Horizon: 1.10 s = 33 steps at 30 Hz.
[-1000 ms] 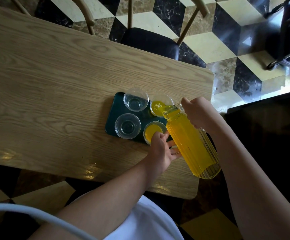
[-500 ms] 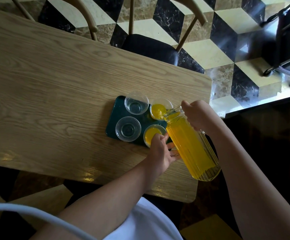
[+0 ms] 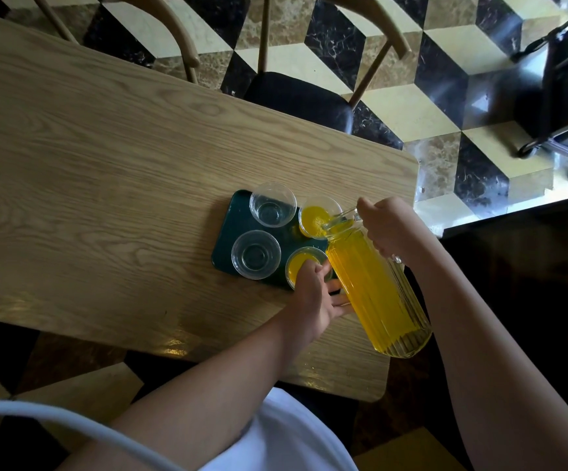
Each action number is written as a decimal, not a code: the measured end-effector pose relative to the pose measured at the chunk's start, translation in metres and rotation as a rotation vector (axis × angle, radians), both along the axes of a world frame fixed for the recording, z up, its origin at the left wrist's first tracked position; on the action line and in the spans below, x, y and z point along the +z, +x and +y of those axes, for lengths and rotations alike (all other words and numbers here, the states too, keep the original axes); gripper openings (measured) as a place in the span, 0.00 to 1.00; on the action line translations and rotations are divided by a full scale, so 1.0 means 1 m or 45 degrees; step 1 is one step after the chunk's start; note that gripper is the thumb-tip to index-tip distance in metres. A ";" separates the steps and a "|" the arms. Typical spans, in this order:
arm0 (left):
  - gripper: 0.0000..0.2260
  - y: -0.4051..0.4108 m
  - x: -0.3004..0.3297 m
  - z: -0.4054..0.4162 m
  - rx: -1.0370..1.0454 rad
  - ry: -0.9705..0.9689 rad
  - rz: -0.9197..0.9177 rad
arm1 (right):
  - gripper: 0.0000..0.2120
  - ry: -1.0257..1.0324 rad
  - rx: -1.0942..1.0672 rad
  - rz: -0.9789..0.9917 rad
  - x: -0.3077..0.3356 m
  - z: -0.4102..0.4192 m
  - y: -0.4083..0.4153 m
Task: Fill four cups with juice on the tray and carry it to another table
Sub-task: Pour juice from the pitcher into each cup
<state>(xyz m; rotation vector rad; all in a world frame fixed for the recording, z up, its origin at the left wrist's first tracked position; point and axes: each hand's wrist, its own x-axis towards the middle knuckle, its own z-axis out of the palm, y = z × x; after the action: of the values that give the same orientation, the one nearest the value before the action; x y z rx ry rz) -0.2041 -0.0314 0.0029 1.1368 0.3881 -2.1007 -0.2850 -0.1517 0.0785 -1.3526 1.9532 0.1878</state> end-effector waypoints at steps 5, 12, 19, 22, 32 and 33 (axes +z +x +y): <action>0.30 0.003 -0.001 -0.001 -0.032 -0.001 -0.038 | 0.26 -0.038 0.030 0.002 0.001 0.002 -0.002; 0.30 0.005 0.006 0.002 -0.053 -0.021 -0.096 | 0.25 -0.061 0.014 -0.055 0.001 0.004 -0.004; 0.25 0.015 0.012 -0.001 -0.156 -0.150 -0.239 | 0.20 -0.165 -0.155 -0.314 0.008 0.012 -0.016; 0.25 0.025 0.015 -0.005 -0.221 -0.223 -0.281 | 0.17 -0.198 -0.233 -0.426 0.012 0.016 -0.018; 0.25 0.042 0.018 -0.006 -0.260 -0.319 -0.339 | 0.18 -0.277 -0.269 -0.604 0.030 0.025 -0.003; 0.25 0.044 0.019 -0.004 -0.249 -0.319 -0.330 | 0.18 -0.281 -0.259 -0.594 0.030 0.024 -0.001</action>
<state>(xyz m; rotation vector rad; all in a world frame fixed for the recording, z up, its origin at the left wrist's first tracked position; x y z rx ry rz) -0.1601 -0.0358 0.0215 1.3156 -0.1100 -2.0595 -0.2857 -0.1275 0.1086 -1.1892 1.7262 -0.4176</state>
